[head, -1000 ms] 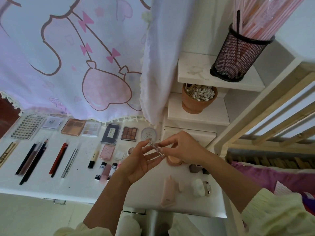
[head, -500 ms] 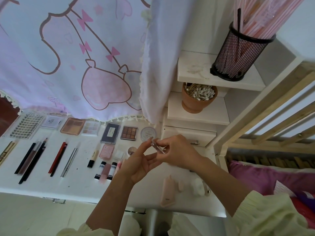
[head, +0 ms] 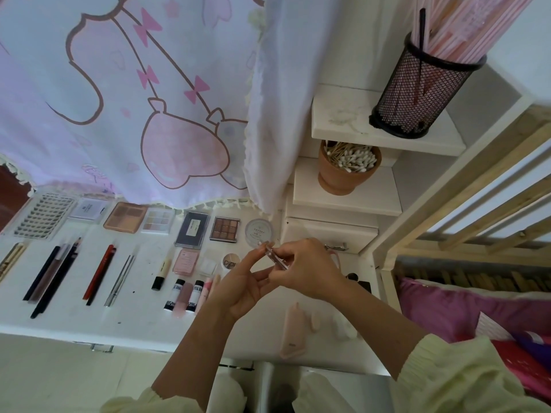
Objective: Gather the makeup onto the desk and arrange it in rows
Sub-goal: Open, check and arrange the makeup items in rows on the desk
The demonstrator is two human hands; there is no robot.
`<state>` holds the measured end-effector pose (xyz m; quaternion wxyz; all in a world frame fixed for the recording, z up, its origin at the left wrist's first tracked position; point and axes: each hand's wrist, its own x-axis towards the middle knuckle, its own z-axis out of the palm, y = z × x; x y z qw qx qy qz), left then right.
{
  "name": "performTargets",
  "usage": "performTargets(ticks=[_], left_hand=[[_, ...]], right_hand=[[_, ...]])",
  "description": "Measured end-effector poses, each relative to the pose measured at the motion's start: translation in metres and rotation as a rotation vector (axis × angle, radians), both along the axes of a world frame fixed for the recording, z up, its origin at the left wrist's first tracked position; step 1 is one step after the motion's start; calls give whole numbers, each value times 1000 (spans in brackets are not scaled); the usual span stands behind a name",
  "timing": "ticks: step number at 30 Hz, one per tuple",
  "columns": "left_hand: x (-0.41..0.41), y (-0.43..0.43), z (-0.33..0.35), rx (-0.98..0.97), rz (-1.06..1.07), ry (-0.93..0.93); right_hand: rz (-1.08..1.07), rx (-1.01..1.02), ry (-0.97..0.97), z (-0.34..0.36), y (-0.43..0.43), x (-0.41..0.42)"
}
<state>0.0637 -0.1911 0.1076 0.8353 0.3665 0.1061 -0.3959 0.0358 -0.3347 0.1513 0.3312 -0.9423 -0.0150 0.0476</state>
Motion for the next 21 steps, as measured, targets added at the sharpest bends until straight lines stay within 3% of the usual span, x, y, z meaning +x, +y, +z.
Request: performTargets(ticks=[9,13,21], left_hand=[[-2,0,-1,-6,-17,-9],[-1,-1,1,-28,21,-26],[1,-1,-1,-11,-7,-31]], right_hand=[[-126,113,46,3,-6,-2],[65,-28,80,9,-4,-3],[67,-4,106,7,-6,1]])
